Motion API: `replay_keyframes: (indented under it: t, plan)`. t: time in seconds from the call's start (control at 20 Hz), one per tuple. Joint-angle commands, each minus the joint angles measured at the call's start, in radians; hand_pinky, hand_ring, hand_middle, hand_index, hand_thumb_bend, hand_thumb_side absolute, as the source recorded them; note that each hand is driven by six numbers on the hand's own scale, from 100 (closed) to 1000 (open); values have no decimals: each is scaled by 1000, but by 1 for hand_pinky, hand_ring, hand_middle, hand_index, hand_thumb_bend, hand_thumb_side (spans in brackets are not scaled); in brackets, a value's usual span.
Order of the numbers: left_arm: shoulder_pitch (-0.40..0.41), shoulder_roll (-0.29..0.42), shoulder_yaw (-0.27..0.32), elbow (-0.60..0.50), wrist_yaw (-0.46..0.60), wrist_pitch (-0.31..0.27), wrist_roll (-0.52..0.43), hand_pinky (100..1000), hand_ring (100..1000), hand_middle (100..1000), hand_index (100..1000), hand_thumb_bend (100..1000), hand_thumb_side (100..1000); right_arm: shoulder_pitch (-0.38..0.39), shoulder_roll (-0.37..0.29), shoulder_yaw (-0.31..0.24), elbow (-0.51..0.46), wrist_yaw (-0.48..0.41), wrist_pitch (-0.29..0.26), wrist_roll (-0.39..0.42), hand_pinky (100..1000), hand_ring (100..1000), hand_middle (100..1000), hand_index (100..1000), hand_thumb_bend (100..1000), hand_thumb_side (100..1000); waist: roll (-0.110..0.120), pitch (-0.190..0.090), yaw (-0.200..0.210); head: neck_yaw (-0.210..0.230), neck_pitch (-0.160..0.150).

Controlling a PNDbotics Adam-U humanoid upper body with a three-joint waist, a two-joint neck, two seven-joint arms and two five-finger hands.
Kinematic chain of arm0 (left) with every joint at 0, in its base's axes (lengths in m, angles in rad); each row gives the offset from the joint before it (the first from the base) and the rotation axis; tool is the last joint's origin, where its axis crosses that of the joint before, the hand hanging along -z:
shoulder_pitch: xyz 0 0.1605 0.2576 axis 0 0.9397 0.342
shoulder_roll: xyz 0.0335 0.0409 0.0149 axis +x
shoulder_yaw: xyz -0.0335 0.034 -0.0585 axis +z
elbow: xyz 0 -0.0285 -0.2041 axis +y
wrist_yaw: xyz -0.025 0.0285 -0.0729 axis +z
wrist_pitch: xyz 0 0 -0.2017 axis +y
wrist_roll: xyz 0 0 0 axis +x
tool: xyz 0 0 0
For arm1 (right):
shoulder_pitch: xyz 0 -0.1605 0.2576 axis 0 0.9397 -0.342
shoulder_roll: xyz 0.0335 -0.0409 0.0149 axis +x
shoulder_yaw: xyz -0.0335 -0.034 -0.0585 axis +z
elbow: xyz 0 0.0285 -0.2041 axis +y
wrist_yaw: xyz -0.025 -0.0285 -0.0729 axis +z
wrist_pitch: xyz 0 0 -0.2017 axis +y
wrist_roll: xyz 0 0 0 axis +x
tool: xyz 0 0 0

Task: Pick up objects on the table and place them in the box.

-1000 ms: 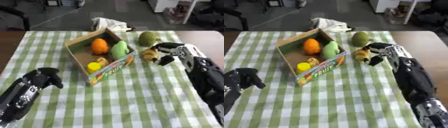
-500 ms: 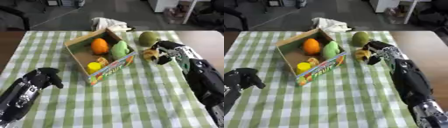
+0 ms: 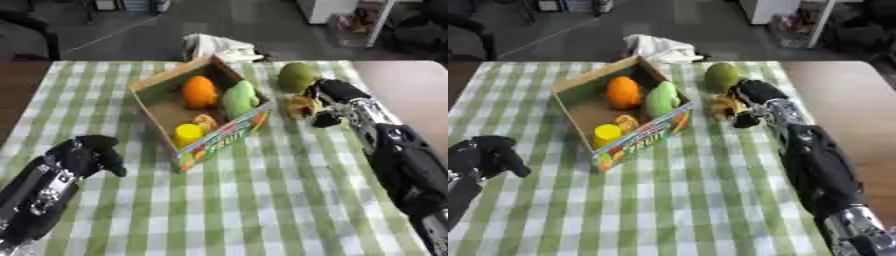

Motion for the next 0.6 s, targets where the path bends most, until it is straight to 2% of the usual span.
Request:
replay_keyframes:
  t: [0.05,0.25,0.6]
  plan:
    - [-6,9,8,-18,2,2,1,670,571,558,779,100,745,-20,-9,-5,-9,-3,-3,-24,700,511,164,277,100,232,1,-13,1,-1,-9]
    - [-6,10,9,-18,4,2,2,670,571,558,780,100,746,-24,-8,-11,-39,-74,-25,-31,691,494,150,272,100,209,1,-13,1,0,-8]
    - [-7,11,9,-18,9,2,2,670,571,558,780,100,744,-54,-15,11,-171,-229,-72,-14,687,480,139,268,100,198,1,-15,2,-2,-6]
